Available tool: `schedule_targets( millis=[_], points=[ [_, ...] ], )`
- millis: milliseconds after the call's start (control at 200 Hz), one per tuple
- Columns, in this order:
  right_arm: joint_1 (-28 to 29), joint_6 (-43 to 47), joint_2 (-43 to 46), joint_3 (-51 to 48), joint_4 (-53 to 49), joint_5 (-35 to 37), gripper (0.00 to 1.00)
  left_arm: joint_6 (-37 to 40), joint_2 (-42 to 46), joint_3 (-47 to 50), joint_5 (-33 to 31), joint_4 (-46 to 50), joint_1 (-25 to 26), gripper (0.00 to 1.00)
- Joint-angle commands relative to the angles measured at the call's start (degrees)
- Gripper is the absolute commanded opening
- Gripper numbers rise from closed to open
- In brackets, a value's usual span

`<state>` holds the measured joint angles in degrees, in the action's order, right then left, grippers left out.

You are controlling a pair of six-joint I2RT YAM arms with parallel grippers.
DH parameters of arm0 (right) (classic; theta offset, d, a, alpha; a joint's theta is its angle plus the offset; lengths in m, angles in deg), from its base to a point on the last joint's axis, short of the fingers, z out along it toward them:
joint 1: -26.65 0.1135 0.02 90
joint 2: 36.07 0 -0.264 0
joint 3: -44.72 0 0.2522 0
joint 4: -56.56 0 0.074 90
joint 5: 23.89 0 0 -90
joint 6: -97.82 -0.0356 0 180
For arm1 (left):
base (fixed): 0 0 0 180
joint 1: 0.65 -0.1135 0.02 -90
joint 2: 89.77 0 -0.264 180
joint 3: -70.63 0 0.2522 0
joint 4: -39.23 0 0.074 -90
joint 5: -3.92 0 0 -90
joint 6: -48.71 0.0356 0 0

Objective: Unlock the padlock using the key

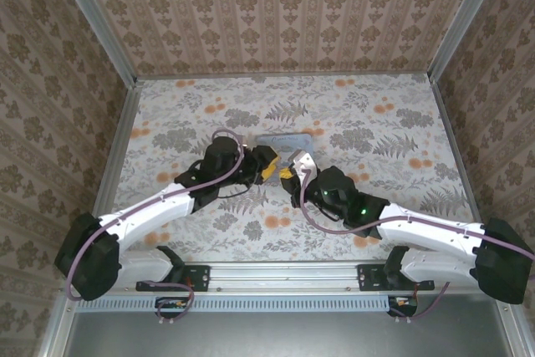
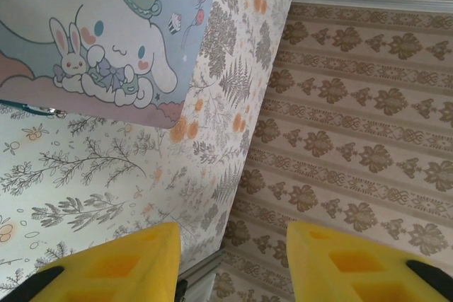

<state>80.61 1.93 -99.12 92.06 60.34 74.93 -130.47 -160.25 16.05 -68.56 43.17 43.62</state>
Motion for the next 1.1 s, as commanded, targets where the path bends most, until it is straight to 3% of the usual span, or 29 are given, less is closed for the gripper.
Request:
schedule_targets(
  millis=[0, 640, 775, 805, 855, 895, 985, 1090],
  points=[
    [0.57, 1.32, -0.83, 2.10, 1.16, 1.86, 0.00, -1.08, -0.93, -1.77, -0.64, -1.66, 0.81, 0.40],
    [1.53, 3.68, -3.20, 3.59, 0.48, 4.28, 0.00, -1.25, -1.68, -1.98, -0.64, -2.12, 1.56, 0.00],
    [1.68, 3.38, -4.01, 4.37, 0.11, 4.58, 0.00, -0.14, -1.94, -2.23, -0.63, -2.19, 1.56, 0.00],
    [1.62, 2.86, -3.81, 4.47, -0.16, 4.81, 0.12, 0.66, -1.94, -2.10, -0.77, -2.49, 1.55, 0.00],
    [1.31, 1.25, -2.71, 4.50, -1.58, 5.19, 0.41, 2.79, -1.95, -2.06, -1.04, -2.63, 1.03, 0.00],
    [0.26, -1.02, -0.84, 3.99, -2.63, 4.09, 0.54, 4.99, -1.80, -1.99, -1.27, -2.40, 0.39, 0.00],
    [-4.05, -8.76, 4.99, 1.39, -4.21, -1.43, 0.66, 12.01, -1.72, -2.07, -1.35, -1.98, -1.78, 0.00],
    [-9.32, -18.37, 11.35, -1.80, -5.37, -6.88, 0.68, 21.41, -1.77, -2.10, -1.32, -2.75, -4.23, 0.00]
  ],
)
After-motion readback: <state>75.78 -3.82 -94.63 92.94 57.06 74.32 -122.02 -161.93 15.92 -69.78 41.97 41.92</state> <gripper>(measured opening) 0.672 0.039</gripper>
